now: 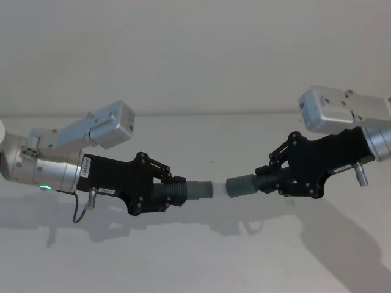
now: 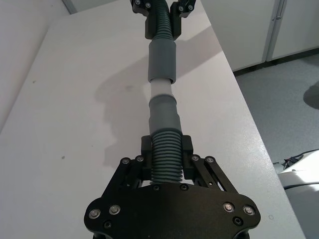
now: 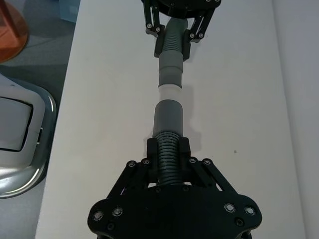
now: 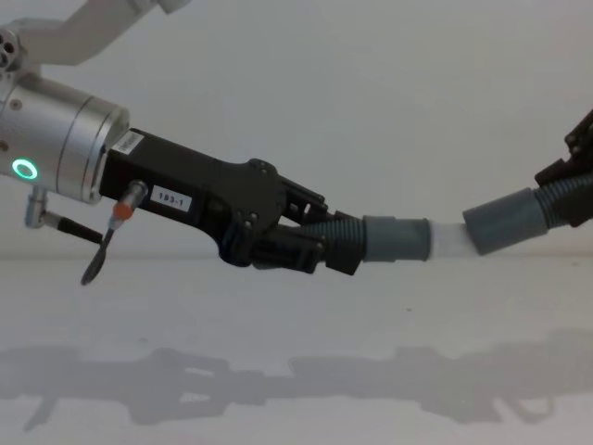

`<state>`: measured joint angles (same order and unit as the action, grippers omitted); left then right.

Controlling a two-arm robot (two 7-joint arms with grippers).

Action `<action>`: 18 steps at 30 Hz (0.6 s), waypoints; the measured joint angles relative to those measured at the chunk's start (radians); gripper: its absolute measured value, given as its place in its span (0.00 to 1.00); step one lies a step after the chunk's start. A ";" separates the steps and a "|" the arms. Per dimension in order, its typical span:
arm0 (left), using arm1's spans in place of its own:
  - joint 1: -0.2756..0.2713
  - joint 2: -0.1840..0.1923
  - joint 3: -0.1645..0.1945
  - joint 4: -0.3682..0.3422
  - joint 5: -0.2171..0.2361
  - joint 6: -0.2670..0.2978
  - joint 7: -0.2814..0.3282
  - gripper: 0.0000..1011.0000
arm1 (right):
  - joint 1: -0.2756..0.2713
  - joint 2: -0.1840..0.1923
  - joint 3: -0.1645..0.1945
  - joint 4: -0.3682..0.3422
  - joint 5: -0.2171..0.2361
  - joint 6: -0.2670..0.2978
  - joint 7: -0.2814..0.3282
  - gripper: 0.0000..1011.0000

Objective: Use both hands to pick up one end of the pipe from the table, align the ends, and insert them.

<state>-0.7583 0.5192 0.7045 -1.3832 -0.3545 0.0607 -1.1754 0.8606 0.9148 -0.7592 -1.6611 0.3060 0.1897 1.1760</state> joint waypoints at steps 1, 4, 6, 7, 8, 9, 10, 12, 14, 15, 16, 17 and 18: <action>0.000 0.000 0.000 0.000 0.000 0.000 0.000 0.30 | 0.001 0.000 -0.002 0.001 0.000 0.000 0.001 0.22; 0.000 0.000 0.000 0.000 0.000 0.000 0.000 0.30 | 0.004 0.001 -0.005 0.002 0.000 0.001 0.003 0.22; 0.000 0.000 0.000 0.000 0.000 0.000 0.000 0.30 | 0.006 0.001 -0.007 0.004 0.001 0.001 0.005 0.22; 0.000 0.000 0.000 0.000 0.000 0.000 0.000 0.30 | 0.006 0.001 -0.008 0.004 0.002 0.001 0.005 0.22; 0.000 0.000 0.000 0.000 0.000 0.000 0.000 0.30 | 0.006 0.001 -0.008 0.005 0.003 0.001 0.005 0.22; 0.000 0.000 0.000 0.000 0.000 0.000 0.000 0.30 | 0.007 0.001 -0.009 0.005 0.003 0.001 0.005 0.22; 0.000 0.000 0.000 0.000 0.000 0.000 0.000 0.30 | 0.008 0.000 -0.010 0.006 0.005 0.001 0.005 0.22; 0.000 0.000 0.000 0.000 0.000 0.000 0.000 0.30 | 0.009 0.000 -0.012 0.008 0.006 0.001 0.006 0.22; 0.000 0.000 0.000 0.000 0.000 0.000 0.000 0.30 | 0.010 -0.001 -0.013 0.008 0.007 0.000 0.006 0.22; 0.000 0.000 0.000 0.000 0.000 0.000 0.000 0.30 | 0.010 -0.001 -0.013 0.008 0.007 0.000 0.006 0.22; 0.000 0.000 0.000 0.000 0.000 0.000 0.000 0.30 | 0.011 -0.001 -0.014 0.009 0.008 0.000 0.006 0.22; 0.000 0.000 0.000 0.000 0.000 0.000 0.000 0.30 | 0.011 -0.001 -0.014 0.009 0.008 0.000 0.006 0.22; 0.000 0.000 0.000 0.000 0.000 0.000 0.000 0.30 | 0.011 -0.001 -0.015 0.009 0.008 0.000 0.006 0.22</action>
<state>-0.7583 0.5195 0.7045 -1.3831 -0.3545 0.0607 -1.1753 0.8716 0.9136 -0.7738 -1.6518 0.3141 0.1899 1.1823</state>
